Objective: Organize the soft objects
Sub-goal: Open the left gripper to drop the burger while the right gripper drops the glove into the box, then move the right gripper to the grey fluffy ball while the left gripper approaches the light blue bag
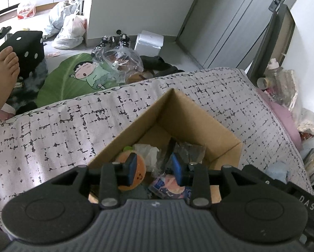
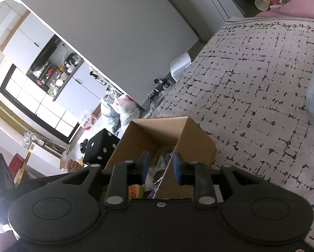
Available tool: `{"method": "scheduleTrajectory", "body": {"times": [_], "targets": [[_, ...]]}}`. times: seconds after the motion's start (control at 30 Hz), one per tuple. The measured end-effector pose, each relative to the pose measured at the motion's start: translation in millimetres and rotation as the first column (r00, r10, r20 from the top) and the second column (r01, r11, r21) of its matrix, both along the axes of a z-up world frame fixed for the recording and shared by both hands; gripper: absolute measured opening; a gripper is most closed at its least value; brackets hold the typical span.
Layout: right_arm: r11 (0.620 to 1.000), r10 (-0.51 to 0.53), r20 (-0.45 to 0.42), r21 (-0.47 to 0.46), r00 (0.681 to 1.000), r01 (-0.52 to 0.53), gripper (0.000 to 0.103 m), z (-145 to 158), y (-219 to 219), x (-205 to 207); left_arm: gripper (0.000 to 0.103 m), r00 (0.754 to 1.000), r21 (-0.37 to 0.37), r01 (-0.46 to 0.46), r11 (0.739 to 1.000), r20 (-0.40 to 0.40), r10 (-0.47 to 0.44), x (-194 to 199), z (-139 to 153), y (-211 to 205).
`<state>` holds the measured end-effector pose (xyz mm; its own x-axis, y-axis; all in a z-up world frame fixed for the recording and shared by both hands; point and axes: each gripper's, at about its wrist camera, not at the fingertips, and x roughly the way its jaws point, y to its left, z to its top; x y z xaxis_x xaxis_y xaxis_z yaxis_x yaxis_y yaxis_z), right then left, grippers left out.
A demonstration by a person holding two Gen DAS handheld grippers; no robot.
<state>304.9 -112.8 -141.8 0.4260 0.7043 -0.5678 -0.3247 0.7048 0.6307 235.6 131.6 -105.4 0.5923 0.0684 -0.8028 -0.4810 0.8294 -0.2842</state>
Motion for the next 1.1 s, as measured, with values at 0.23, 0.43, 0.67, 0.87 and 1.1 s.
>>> {"method": "scheduleTrajectory", "body": {"times": [0.23, 0.43, 0.67, 0.87, 1.1], "targets": [[1.0, 0.015, -0.01, -0.026, 1.0, -0.015, 0.037, 3.4, -1.1, -2.0, 0.05, 1.0, 0.051, 0.013, 0.999, -0.007, -0.013, -0.8, 5.1, -11.7], [0.999, 0.007, 0.011, -0.049, 1.0, -0.007, 0.049, 11.6, -5.0, -5.4, 0.061, 1.0, 0.091, 0.021, 0.996, -0.011, -0.02, -3.9, 11.6, -21.6], [0.995, -0.034, 0.023, -0.095, 0.999, 0.036, 0.076, 18.3, -15.5, -6.5, 0.075, 1.0, 0.159, 0.028, 0.987, -0.002, -0.028, -7.9, 23.4, -36.0], [0.994, -0.071, 0.004, -0.086, 0.997, 0.071, 0.084, 21.5, -31.8, -5.5, 0.081, 0.999, 0.205, 0.035, 0.978, -0.016, -0.033, -7.4, 33.2, -50.9], [0.989, -0.137, -0.017, -0.067, 0.99, 0.135, 0.098, 27.9, -61.1, -2.6, 0.082, 0.999, 0.234, 0.052, 0.971, -0.006, -0.052, -6.3, 43.8, -75.1]]}}
